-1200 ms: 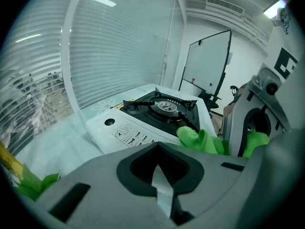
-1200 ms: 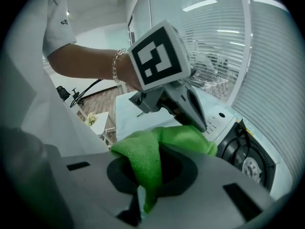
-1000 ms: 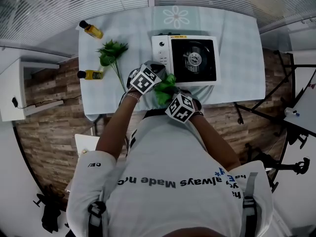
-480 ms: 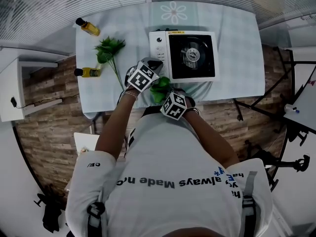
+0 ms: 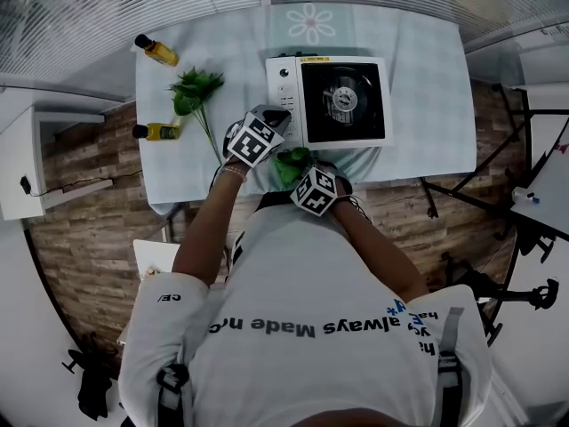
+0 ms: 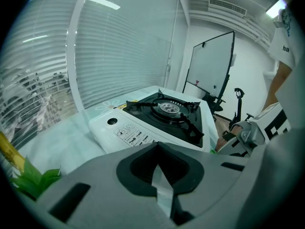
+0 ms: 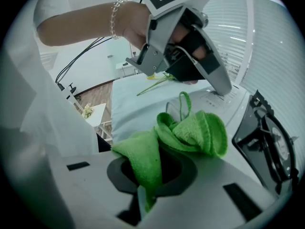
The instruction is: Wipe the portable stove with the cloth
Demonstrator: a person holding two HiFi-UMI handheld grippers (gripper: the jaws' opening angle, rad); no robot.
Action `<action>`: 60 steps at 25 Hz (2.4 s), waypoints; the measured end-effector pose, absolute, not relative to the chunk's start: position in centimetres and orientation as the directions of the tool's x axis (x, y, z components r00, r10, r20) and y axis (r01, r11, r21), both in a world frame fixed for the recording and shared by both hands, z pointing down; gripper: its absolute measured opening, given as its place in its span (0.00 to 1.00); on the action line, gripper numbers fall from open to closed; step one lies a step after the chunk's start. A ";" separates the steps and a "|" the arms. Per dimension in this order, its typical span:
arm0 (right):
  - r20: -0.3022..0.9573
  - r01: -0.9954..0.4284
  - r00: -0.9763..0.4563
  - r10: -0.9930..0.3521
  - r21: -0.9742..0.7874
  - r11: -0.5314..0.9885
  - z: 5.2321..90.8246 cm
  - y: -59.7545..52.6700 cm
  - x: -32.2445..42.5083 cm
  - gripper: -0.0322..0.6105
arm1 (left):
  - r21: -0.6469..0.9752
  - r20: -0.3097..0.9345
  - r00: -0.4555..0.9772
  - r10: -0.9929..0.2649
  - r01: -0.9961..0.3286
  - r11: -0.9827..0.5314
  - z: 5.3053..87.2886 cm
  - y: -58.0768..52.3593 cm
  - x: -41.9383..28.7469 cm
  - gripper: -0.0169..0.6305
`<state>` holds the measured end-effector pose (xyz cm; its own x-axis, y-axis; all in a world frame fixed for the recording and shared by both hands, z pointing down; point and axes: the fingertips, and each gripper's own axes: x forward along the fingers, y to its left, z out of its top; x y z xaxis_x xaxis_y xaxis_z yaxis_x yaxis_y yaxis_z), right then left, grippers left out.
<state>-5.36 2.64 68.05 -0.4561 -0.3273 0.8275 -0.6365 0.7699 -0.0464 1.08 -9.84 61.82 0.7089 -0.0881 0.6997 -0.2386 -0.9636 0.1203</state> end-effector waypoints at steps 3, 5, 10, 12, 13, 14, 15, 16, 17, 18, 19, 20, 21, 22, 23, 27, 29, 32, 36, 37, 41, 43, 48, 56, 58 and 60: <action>0.835 -0.662 -0.438 -0.334 -0.049 0.748 68.3 2.9 -3.9 0.09 | 0.111 0.691 0.717 -0.093 -0.232 -0.966 61.7 -9.9 1.2 0.04; 0.837 -0.679 -0.428 -0.340 -0.050 0.732 68.3 3.0 -3.0 0.09 | 0.115 0.701 0.707 -0.091 -0.238 -0.964 62.2 -9.9 1.0 0.04; 0.846 -0.714 -0.400 -0.353 -0.047 0.698 68.3 3.4 -0.7 0.09 | 0.128 0.707 0.702 -0.084 -0.244 -0.961 62.0 -9.8 0.9 0.04; 0.849 -0.728 -0.389 -0.359 -0.044 0.684 68.4 3.5 0.1 0.09 | 0.128 0.711 0.698 -0.083 -0.244 -0.961 62.1 -9.8 0.8 0.04; 0.849 -0.735 -0.384 -0.362 -0.044 0.677 68.4 3.6 0.4 0.09 | 0.127 0.711 0.698 -0.082 -0.243 -0.962 62.2 -9.8 0.8 0.04; 0.850 -0.742 -0.380 -0.364 -0.046 0.669 68.4 3.7 0.8 0.09 | 0.127 0.711 0.699 -0.081 -0.241 -0.962 62.2 -9.7 0.8 0.04; 0.850 -0.748 -0.377 -0.367 -0.047 0.661 68.4 3.8 1.1 0.09 | 0.128 0.710 0.700 -0.080 -0.240 -0.962 62.1 -9.7 0.9 0.04; 0.851 -0.754 -0.374 -0.369 -0.047 0.655 68.4 3.8 1.4 0.09 | 0.128 0.710 0.700 -0.081 -0.240 -0.962 62.1 -9.7 0.9 0.05; 0.851 -0.759 -0.371 -0.372 -0.047 0.649 68.4 3.9 1.7 0.09 | 0.127 0.710 0.700 -0.082 -0.241 -0.962 62.0 -9.7 0.9 0.04; 0.852 -0.764 -0.366 -0.374 -0.046 0.643 68.4 3.9 2.0 0.09 | 0.126 0.709 0.700 -0.082 -0.241 -0.962 62.1 -9.7 0.8 0.04; 0.853 -0.769 -0.361 -0.376 -0.045 0.638 68.4 4.0 2.3 0.09 | 0.126 0.708 0.702 -0.082 -0.240 -0.963 62.1 -9.7 0.9 0.04; 0.855 -0.773 -0.357 -0.377 -0.043 0.632 68.4 4.0 2.6 0.09 | 0.127 0.707 0.703 -0.080 -0.238 -0.963 62.2 -9.7 0.9 0.04; 0.856 -0.778 -0.352 -0.379 -0.042 0.626 68.4 4.1 2.9 0.09 | 0.129 0.707 0.703 -0.078 -0.237 -0.963 62.1 -9.7 0.9 0.05; 0.857 -0.784 -0.346 -0.382 -0.041 0.619 68.4 4.1 3.3 0.09 | 0.131 0.707 0.703 -0.076 -0.236 -0.963 62.0 -9.7 0.9 0.04; 0.858 -0.791 -0.340 -0.385 -0.039 0.610 68.4 4.2 3.7 0.09 | 0.131 0.707 0.703 -0.075 -0.235 -0.963 61.9 -9.7 0.9 0.05; 0.864 -0.819 -0.312 -0.394 -0.035 0.573 68.5 4.5 5.5 0.09 | 0.125 0.702 0.708 -0.076 -0.228 -0.966 61.8 -9.7 1.0 0.04; 0.867 -0.829 -0.300 -0.397 -0.032 0.558 68.7 4.6 6.4 0.09 | 0.129 0.707 0.703 -0.075 -0.233 -0.964 62.1 -9.7 0.8 0.04; 0.871 -0.844 -0.283 -0.401 -0.028 0.536 68.8 4.8 7.6 0.09 | 0.127 0.710 0.700 -0.074 -0.230 -0.965 62.3 -9.7 0.8 0.05; 0.876 -0.858 -0.263 -0.406 -0.020 0.513 68.8 5.1 9.2 0.09 | 0.125 0.710 0.700 -0.073 -0.227 -0.966 62.2 -9.7 0.9 0.04; 0.877 -0.861 -0.258 -0.406 -0.018 0.508 68.8 5.2 9.6 0.09 | 0.126 0.711 0.700 -0.071 -0.227 -0.966 62.2 -9.7 0.9 0.04; 0.880 -0.876 -0.240 -0.409 -0.014 0.483 68.9 5.5 11.2 0.09 | 0.126 0.720 0.691 -0.068 -0.227 -0.966 62.6 -9.7 0.7 0.04; 0.881 -0.882 -0.233 -0.412 -0.012 0.472 68.9 5.7 12.0 0.09 | 0.129 0.722 0.689 -0.067 -0.229 -0.965 62.3 -9.7 0.8 0.04; 0.885 -0.895 -0.213 -0.414 -0.007 0.446 68.9 6.1 14.0 0.09 | 0.126 0.727 0.683 -0.068 -0.230 -0.965 62.3 -9.6 0.9 0.04; 0.891 -0.920 -0.174 -0.418 0.004 0.391 68.8 7.0 18.0 0.09 | 0.132 0.735 0.674 -0.069 -0.243 -0.961 62.1 -9.6 0.8 0.04; 0.891 -0.923 -0.167 -0.422 0.008 0.384 68.8 7.1 18.7 0.09 | 0.133 0.738 0.671 -0.070 -0.246 -0.960 62.2 -9.6 0.9 0.04; 0.890 -0.927 -0.162 -0.426 0.011 0.375 68.7 7.1 19.5 0.09 | 0.133 0.742 0.667 -0.071 -0.250 -0.959 62.2 -9.7 0.9 0.04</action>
<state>19.46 7.12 68.65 -0.1617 -0.4263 0.8900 -0.9268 0.3754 0.0114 0.88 -9.66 62.17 0.6671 -0.0713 0.7416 -0.2499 -0.9592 0.1325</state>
